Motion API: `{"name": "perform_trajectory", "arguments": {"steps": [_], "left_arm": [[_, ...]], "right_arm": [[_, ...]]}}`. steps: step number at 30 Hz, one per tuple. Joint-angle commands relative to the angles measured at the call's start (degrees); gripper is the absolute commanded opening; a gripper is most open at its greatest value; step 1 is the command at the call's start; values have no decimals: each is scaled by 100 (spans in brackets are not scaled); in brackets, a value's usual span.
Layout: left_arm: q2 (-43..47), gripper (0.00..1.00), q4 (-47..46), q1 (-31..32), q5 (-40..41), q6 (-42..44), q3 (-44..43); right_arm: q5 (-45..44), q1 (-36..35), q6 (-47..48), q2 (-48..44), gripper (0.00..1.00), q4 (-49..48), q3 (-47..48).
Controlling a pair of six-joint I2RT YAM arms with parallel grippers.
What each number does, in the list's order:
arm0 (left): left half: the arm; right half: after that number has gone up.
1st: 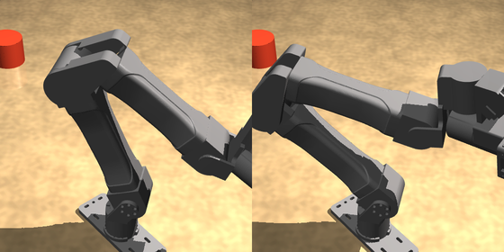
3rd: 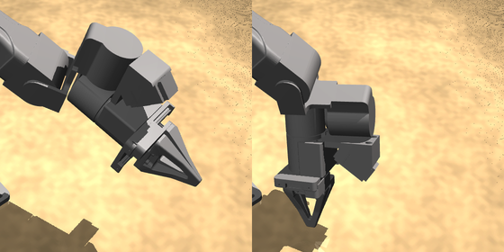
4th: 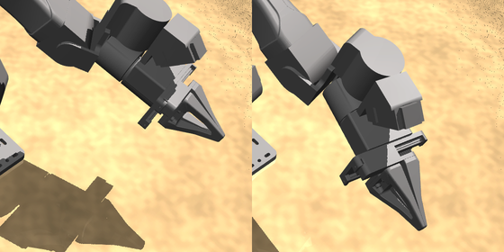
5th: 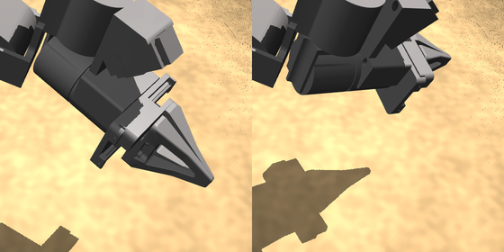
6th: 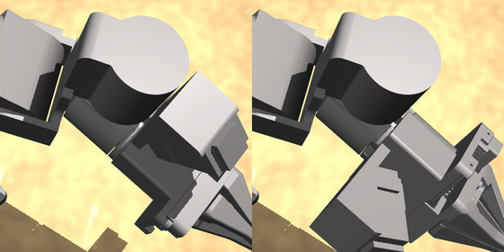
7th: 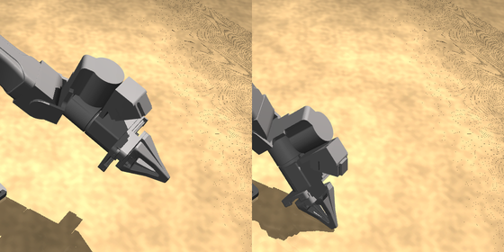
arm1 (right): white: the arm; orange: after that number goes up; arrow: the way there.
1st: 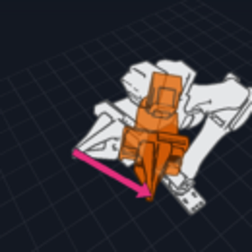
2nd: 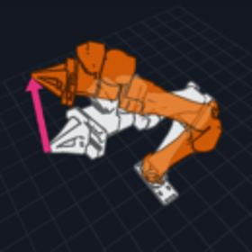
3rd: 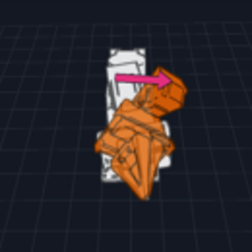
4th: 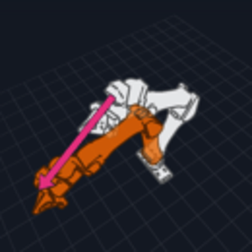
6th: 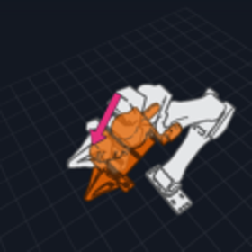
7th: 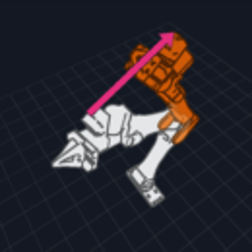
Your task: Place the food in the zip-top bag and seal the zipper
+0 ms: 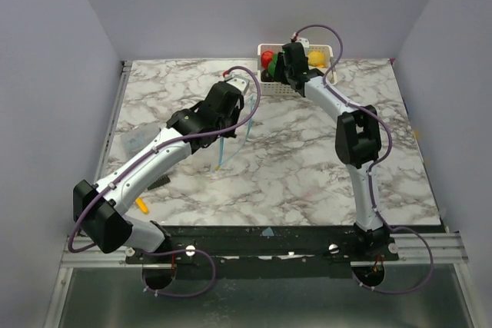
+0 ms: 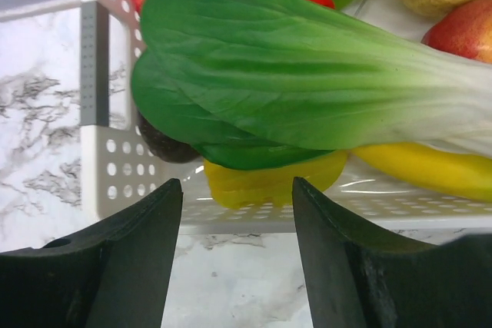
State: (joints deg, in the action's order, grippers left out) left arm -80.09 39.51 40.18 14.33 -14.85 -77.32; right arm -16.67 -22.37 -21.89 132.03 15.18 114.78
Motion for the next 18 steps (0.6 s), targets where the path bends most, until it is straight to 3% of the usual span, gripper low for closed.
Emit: {"name": "perform_trajectory", "arguments": {"steps": [1, 8, 12, 18], "left_arm": [[191, 0, -101, -20, -173, -35, 37], [218, 0, -120, -20, -185, -35, 59], [226, 0, -129, -26, -144, -27, 74], [243, 0, -143, -31, -186, -35, 82]], "right_arm": [[-220, 49, 10, 281, 62, 406, 236], [-298, 84, -143, 656, 62, 888, 589], [-209, 85, -197, 921, 62, 1658, 1155], [-54, 88, -223, 622, 62, 2062, 866]]}}
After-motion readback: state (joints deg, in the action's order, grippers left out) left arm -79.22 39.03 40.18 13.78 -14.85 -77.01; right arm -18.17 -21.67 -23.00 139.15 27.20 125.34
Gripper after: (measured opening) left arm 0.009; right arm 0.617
